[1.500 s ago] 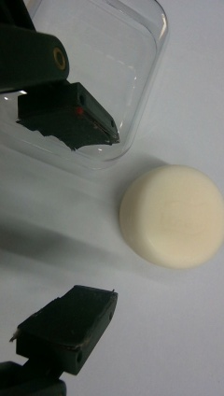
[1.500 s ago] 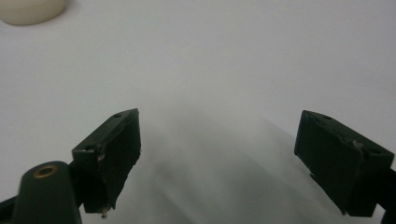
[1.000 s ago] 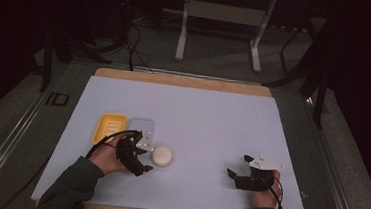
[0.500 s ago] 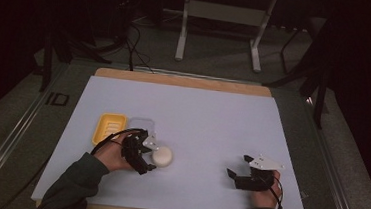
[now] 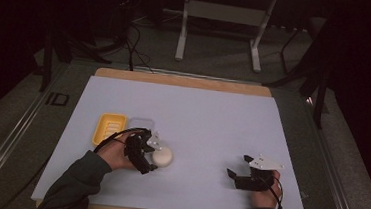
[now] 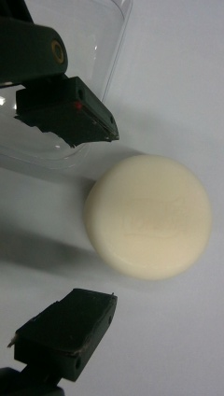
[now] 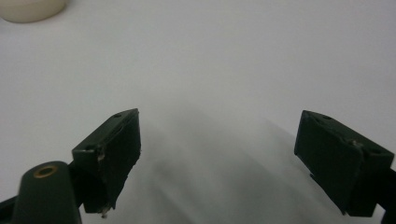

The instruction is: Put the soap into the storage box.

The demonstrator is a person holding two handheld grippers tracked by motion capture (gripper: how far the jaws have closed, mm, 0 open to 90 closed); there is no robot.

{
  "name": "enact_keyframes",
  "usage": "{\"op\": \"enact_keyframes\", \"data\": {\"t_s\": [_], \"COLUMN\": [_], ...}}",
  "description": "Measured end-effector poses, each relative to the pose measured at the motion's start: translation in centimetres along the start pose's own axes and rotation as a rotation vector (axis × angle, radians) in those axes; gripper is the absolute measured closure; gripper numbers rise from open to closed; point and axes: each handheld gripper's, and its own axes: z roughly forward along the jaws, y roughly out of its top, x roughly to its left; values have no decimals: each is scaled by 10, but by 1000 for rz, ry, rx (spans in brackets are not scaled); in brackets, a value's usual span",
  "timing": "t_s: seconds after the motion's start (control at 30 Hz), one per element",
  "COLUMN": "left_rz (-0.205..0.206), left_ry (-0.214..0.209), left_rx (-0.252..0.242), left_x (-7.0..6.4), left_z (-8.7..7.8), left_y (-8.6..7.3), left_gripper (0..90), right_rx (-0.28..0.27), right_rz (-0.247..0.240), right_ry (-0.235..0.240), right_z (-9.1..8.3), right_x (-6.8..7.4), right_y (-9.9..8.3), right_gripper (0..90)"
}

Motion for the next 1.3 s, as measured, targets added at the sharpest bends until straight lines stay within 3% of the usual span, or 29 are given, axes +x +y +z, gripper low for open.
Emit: {"op": "enact_keyframes", "data": {"t_s": [1.3], "left_rz": [27], "left_ry": [-45], "left_rx": [96], "left_x": [3], "left_z": [23], "left_y": [21], "left_gripper": [172], "right_rx": [4], "right_rz": [1], "right_ry": [-1], "right_z": [0], "right_x": [0], "right_y": [0], "right_gripper": [143]}}
